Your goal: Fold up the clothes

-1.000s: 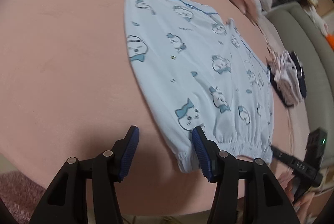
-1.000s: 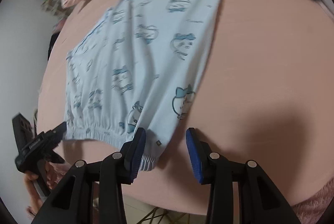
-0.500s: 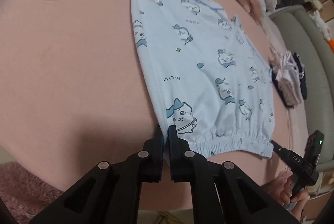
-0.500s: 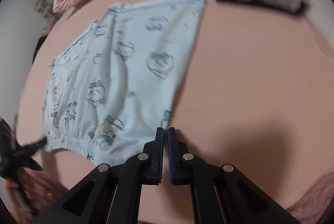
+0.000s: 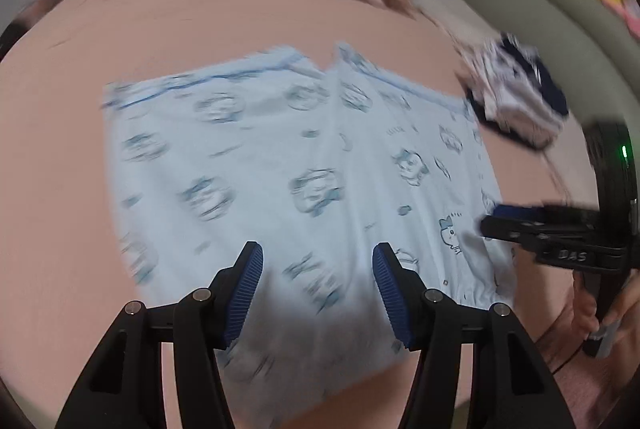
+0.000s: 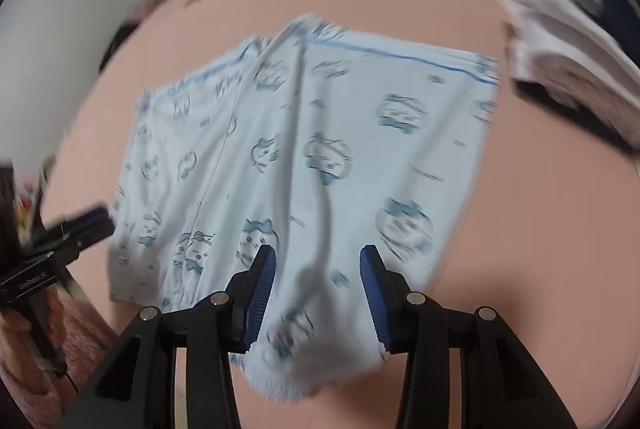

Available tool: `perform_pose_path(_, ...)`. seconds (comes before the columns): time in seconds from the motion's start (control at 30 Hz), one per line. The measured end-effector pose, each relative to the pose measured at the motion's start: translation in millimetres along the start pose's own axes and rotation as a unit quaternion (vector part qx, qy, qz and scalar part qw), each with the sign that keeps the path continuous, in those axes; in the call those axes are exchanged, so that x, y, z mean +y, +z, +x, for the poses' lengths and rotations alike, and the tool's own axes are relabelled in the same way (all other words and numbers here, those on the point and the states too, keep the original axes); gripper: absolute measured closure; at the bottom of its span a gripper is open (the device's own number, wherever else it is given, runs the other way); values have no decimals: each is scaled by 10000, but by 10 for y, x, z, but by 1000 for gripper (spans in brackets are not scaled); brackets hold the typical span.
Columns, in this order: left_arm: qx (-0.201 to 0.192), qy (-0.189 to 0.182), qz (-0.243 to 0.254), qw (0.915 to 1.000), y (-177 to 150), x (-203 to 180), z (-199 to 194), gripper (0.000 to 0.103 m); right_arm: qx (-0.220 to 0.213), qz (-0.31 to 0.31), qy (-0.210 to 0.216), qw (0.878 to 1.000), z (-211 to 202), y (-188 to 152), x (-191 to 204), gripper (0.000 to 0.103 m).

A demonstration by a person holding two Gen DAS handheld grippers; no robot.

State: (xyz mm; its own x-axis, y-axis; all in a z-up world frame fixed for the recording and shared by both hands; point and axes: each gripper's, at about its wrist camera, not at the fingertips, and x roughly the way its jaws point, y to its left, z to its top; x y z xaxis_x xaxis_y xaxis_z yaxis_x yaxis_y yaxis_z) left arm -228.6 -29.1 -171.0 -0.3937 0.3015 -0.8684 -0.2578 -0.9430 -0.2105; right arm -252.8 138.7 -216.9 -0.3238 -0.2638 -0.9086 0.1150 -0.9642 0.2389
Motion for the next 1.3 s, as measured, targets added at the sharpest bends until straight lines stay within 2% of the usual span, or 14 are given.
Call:
perform_pose_path(0.03,172,39,96,9998,46,-41,121,49,87,-77,-81,9999,79,32,13,60)
perform_pose_path(0.1,346,62,174,9992,20,-72,237,63,262,-232,-242,9991,237,95,38,60)
perform_pose_path(0.13,433,74,212,9988,8,-88,295,83,349,-309,-323,9984,316,127,50,61)
perform_pose_path(0.17,519,85,251,9983,-5,-103,353,97,391,-360,-329,9980,362,138,54,74)
perform_pose_path(0.2,589,94,280,9978,-18,-117,403,99,382,-381,-250,9982,368,126,49,103)
perform_pose_path(0.23,558,86,248,9981,-29,-117,411,100,372,-402,-171,9983,375,113,43,102)
perform_pose_path(0.47,156,1,-15,9999,36,-122,331,102,18,-358,-165,9992,274,96,-30,103)
perform_pose_path(0.57,-26,48,-74,10000,88,-120,298,102,-134,-214,-171,9995,207,113,-77,103)
perform_pose_path(0.8,-384,-131,-284,9988,199,-5,186,102,-579,176,-45,9982,-38,187,-287,103)
perform_pose_path(0.97,-520,-382,-386,9972,220,35,106,102,-806,334,21,9962,-108,271,-340,103)
perform_pose_path(1.03,-348,-496,-299,9977,228,37,151,101,-793,312,50,9964,-117,266,-333,103)
perform_pose_path(1.07,-212,-426,-291,9984,216,47,206,100,-780,285,52,9965,-126,255,-328,103)
perform_pose_path(1.2,-324,5,-384,9987,5,48,55,97,-530,335,-16,9980,11,234,-340,103)
perform_pose_path(1.3,-407,328,-453,9976,-153,48,-58,95,-871,520,-200,9946,-266,82,-427,102)
